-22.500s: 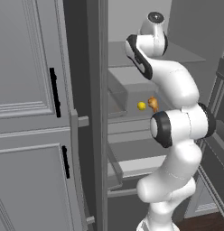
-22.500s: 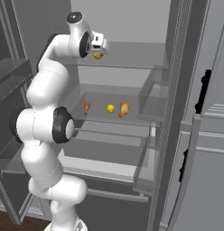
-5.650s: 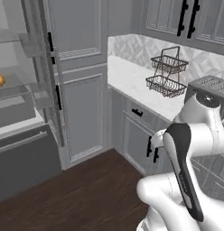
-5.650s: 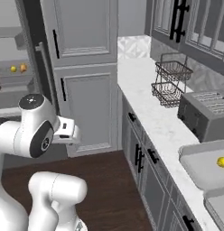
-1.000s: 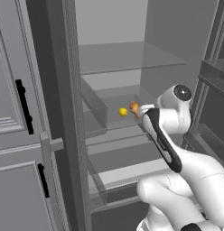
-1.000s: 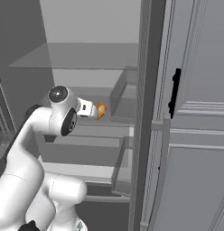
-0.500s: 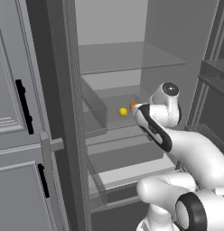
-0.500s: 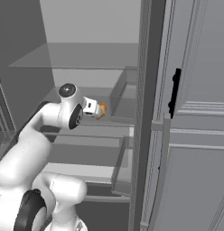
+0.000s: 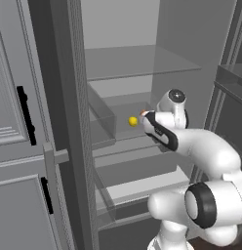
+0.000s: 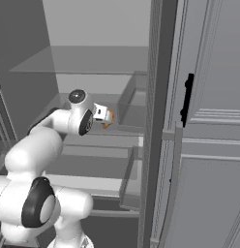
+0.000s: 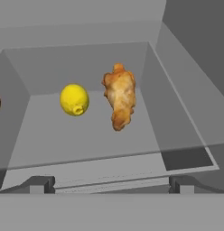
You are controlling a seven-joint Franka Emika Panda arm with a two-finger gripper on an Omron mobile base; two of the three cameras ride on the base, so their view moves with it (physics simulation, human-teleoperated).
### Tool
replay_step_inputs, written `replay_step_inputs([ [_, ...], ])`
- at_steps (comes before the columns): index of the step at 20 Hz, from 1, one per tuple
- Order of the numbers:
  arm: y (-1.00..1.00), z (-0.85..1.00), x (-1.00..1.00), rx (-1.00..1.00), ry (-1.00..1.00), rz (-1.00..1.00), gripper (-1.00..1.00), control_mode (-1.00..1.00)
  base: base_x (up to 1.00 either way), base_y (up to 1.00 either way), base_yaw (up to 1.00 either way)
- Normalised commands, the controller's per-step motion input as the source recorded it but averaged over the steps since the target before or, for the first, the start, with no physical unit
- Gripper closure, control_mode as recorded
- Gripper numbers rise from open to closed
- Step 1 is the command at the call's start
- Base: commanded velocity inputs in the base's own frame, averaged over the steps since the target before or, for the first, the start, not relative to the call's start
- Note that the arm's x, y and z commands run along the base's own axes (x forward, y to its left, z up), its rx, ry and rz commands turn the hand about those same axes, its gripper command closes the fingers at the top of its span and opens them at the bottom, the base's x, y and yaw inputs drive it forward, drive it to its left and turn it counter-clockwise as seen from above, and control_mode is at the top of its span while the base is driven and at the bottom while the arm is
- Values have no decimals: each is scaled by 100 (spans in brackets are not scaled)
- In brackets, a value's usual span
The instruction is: Place one lemon and one chicken drumstick in each tupperware on the nearby counter, to pack two identical lunches.
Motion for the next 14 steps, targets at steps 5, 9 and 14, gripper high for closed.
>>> replay_step_inputs([
  [5,-8,-19,28,0,2,0,-100,-100,0,0,0],
  [9,0,-26,28,0,5,0,-100,-100,0,0,0],
  [14,-5,-31,39,0,8,0,-100,-100,0,0,0],
])
